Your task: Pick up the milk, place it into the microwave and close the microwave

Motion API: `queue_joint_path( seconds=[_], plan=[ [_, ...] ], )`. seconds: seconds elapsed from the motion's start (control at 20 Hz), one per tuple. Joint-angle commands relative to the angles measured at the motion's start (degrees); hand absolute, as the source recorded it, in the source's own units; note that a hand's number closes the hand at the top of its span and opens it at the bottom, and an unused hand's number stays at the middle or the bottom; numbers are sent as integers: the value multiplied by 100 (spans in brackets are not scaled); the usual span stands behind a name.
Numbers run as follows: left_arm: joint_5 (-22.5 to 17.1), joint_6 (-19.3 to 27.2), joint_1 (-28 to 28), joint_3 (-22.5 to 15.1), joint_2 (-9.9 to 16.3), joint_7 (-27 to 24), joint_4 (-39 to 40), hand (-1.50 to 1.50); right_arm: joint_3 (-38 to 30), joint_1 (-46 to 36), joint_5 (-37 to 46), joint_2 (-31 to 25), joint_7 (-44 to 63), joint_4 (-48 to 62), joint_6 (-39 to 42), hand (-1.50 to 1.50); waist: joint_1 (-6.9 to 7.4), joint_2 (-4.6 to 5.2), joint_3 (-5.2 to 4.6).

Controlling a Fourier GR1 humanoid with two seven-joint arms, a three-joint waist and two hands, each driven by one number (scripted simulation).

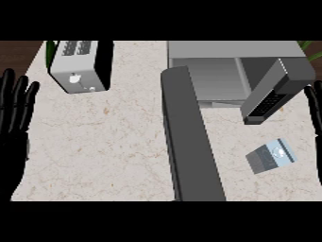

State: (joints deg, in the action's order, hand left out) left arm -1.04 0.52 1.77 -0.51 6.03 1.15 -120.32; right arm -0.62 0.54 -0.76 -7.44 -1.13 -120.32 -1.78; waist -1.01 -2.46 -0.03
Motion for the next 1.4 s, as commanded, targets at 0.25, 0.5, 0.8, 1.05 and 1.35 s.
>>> queue_joint_path(
  seconds=[0.25,0.5,0.8,1.05,1.35],
  plan=[
    [174,38,-488,151,29,124,-253,-150,-1154,1018,-855,-720,-23,-820,862,-150,67,233,6],
    [-849,-82,-1281,-109,-456,547,-909,-150,-1378,1145,-1944,-850,534,-1088,1290,-150,101,224,5],
    [-1557,-892,-2658,292,-290,15,-1523,-150,-1345,1231,-1498,-541,831,-1269,1014,-150,153,227,-1],
    [-2192,-1121,-2987,821,-108,374,-2081,-150,-1358,1554,-1178,-452,723,-1214,1252,-150,139,229,0],
    [-1964,-1425,-3495,599,-394,-34,-2133,-150,-1371,1311,-634,-103,-155,185,1223,-150,174,234,3]
  ],
)
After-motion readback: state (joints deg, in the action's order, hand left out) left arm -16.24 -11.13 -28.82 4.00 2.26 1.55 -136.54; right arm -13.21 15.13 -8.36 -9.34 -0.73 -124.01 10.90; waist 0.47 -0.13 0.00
